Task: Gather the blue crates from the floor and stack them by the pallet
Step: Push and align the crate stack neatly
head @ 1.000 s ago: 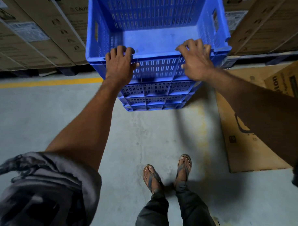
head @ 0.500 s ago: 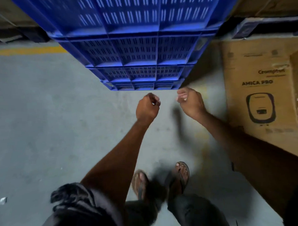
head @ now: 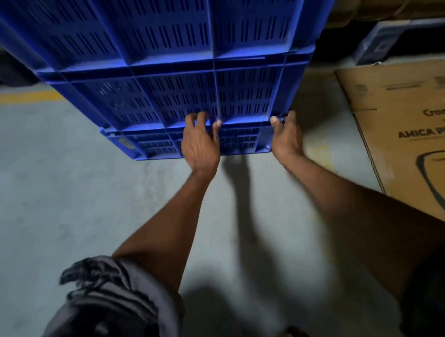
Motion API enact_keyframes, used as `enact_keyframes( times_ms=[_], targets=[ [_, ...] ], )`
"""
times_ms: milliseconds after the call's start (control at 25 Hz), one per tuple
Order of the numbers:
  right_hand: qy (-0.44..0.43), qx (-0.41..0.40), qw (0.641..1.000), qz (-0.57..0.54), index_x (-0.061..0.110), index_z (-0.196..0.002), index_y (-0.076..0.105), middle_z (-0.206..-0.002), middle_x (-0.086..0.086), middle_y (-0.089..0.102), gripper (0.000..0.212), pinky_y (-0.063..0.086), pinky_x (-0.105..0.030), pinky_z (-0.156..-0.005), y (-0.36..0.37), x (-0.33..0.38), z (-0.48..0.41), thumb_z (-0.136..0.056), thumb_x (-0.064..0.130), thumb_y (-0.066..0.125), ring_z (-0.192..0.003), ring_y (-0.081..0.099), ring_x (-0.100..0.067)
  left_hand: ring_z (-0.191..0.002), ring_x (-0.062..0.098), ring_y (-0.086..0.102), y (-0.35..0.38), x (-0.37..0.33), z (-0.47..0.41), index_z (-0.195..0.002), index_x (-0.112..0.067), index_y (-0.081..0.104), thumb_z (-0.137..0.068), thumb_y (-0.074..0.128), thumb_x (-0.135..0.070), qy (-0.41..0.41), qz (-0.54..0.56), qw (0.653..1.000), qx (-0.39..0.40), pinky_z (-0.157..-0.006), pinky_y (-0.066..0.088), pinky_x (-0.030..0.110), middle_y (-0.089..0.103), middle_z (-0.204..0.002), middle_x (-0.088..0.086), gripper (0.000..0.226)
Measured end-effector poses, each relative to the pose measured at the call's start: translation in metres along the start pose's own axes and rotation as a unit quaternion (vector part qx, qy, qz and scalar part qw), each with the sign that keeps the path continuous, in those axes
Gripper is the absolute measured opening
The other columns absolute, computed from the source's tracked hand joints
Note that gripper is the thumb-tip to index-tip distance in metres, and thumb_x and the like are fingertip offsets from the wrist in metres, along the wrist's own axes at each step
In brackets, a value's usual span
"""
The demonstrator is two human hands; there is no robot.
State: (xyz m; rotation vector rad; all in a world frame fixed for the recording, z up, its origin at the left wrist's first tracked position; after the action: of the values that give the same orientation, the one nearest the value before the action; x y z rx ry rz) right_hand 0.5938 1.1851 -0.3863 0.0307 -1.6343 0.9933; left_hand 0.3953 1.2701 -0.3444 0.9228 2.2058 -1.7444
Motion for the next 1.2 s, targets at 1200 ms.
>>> enact_keyframes(
  times_ms=[1200],
  targets=[
    [-0.052, -0.124, 0.99, 0.042, 0.006, -0.109, 0.049, -0.099, -0.009, 0.057, 0.013, 0.029, -0.028, -0.063, -0.008, 0.009, 0.007, -0.105, 0.018, 0.045, -0.084, 0.051, -0.022, -0.067, 0.009, 0.054, 0.014, 0.022, -0.02, -0.092, -0.016, 0.07, -0.091, 0.073, -0.015, 0.042, 0.048, 0.998, 0.005, -0.052, 0.043, 0.024, 0.063, -0.094, -0.007, 0.003]
  ],
)
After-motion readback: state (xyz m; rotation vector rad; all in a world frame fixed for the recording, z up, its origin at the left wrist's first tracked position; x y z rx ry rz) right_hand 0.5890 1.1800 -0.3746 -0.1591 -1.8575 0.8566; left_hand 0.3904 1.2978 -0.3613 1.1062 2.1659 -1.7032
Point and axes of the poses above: each hand's wrist, its own z-axis away from the middle knuckle, its own y-axis out of the palm, x = y × z, the point moved 2 cm from there along -z, towards the middle knuckle
